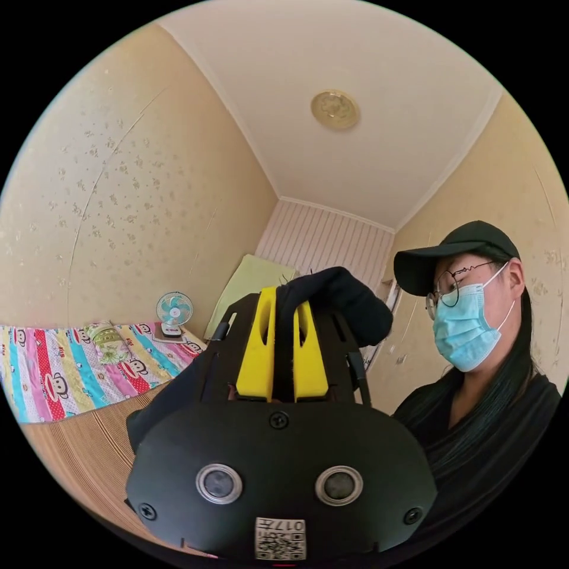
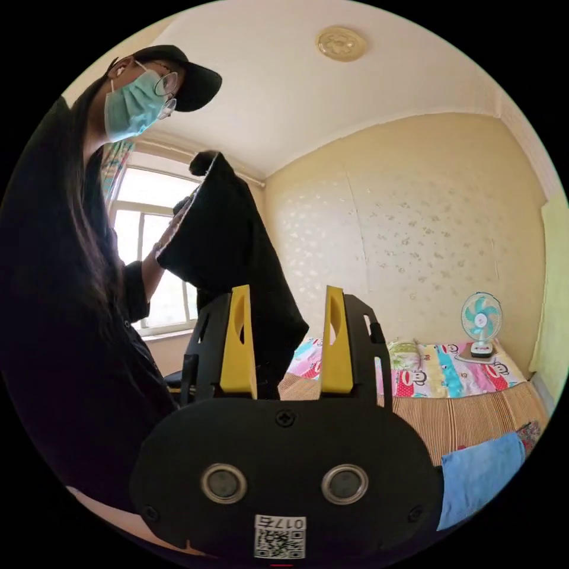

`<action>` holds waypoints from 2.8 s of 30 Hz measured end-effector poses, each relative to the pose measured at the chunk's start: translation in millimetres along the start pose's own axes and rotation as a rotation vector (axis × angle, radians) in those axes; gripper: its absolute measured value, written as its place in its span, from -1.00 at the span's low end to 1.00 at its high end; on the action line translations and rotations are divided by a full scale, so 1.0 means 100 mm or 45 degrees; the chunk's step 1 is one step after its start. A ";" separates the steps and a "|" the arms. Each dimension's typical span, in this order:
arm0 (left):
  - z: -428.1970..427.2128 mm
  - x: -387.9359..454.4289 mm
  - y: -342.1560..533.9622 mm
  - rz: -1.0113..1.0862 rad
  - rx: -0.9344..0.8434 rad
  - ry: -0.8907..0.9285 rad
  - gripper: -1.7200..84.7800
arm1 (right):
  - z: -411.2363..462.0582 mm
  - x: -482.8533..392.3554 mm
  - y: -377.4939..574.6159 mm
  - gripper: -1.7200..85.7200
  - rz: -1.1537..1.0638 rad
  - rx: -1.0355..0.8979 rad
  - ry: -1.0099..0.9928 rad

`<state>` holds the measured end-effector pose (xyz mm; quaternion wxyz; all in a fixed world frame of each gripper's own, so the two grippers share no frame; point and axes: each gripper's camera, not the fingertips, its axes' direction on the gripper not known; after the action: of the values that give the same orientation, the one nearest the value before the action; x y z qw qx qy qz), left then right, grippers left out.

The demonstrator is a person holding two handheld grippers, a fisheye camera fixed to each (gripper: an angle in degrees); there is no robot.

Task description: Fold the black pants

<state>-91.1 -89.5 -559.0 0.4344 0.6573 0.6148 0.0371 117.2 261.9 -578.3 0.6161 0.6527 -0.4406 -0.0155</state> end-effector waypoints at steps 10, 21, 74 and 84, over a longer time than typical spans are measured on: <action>-0.97 0.42 -0.70 0.066 0.172 -0.049 -0.85 | 0.86 -0.59 -0.61 -0.73 -0.350 0.275 -0.198; -1.86 -0.23 -1.54 -0.003 0.284 -0.440 -0.85 | 1.68 1.16 -1.91 -0.88 -0.016 0.133 -0.015; -3.50 -2.87 4.21 -2.015 -1.254 -0.903 -0.85 | 0.16 5.99 5.01 -0.80 0.964 -1.869 0.056; -2.48 -2.82 3.38 -1.682 -1.051 -0.447 -0.77 | -0.90 6.29 5.38 -0.84 1.306 -1.776 0.121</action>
<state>-40.9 -151.3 -60.1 0.6653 -0.0607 0.7363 -0.1076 253.1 38.3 212.1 0.8243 -0.1538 -0.5443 0.0249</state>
